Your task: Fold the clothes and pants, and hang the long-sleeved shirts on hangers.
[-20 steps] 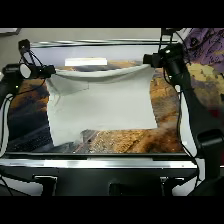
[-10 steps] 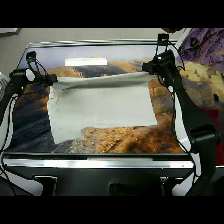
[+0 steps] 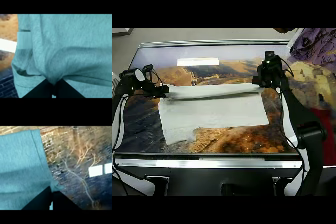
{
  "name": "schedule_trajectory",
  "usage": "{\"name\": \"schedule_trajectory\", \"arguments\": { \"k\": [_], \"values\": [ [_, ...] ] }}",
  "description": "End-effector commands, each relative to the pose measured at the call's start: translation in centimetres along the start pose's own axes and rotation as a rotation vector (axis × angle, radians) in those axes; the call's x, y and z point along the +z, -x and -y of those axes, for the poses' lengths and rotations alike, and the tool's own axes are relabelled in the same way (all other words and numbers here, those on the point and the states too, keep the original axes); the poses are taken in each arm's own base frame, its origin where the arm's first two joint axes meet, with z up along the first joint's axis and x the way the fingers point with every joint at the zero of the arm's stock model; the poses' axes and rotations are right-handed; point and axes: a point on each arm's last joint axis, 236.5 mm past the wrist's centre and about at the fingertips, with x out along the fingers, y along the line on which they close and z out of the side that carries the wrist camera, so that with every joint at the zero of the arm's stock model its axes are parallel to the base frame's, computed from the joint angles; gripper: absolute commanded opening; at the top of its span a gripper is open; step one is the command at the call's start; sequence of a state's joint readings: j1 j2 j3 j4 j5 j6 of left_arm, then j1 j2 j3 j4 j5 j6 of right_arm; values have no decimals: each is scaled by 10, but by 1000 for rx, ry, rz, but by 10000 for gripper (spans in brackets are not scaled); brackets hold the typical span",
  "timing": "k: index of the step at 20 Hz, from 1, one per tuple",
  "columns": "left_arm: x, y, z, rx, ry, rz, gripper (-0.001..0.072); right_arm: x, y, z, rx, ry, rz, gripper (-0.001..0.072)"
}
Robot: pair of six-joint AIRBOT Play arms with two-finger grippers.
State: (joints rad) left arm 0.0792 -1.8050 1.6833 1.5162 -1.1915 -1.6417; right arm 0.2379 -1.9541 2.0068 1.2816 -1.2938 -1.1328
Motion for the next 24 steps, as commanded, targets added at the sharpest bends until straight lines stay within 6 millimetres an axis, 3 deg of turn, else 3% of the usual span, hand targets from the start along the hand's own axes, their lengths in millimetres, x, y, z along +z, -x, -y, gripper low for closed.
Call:
{"name": "schedule_trajectory", "arguments": {
  "k": [1, 6, 7, 8, 9, 10, 11, 13, 15, 17, 19, 21, 24],
  "values": [
    [-9, -1, 16, -71, -20, -39, 23, -17, -24, -8, 5, 17, -66, 32],
    [-26, -15, 30, -129, 4, -120, 24, -38, -43, -18, 22, 15, -147, 33],
    [-29, -19, 34, -149, 14, -136, 26, -41, -43, -19, 25, 14, -157, 58],
    [-29, -19, 38, -164, 21, -138, 61, -43, -42, -20, 31, 14, -167, 160],
    [-25, -15, 38, -166, 23, -126, 214, -45, -38, -18, 30, 23, -176, 323],
    [-17, -5, 37, -167, 22, -102, 427, -45, -31, -16, 31, 54, -179, 421],
    [-9, 10, 33, -166, 21, -76, 559, -42, -20, -12, 33, 115, -173, 432],
    [5, 54, 12, -156, 42, -17, 595, -32, 10, 4, 34, 203, -142, 432],
    [-1, 89, -22, -147, 111, 17, 594, -22, 41, 17, 129, 182, -120, 431],
    [-33, 105, -55, -198, 229, 13, 593, -28, 58, 35, 264, 137, -138, 429],
    [-86, 101, -73, -309, 374, -13, 592, -60, 60, 56, 389, 74, -210, 412],
    [-140, 88, -71, -433, 510, -26, 592, -106, 53, 71, 503, -4, -296, 412],
    [-200, 59, -50, -520, 630, -53, 590, -155, 45, 70, 638, -131, -354, 413]
  ]
}}
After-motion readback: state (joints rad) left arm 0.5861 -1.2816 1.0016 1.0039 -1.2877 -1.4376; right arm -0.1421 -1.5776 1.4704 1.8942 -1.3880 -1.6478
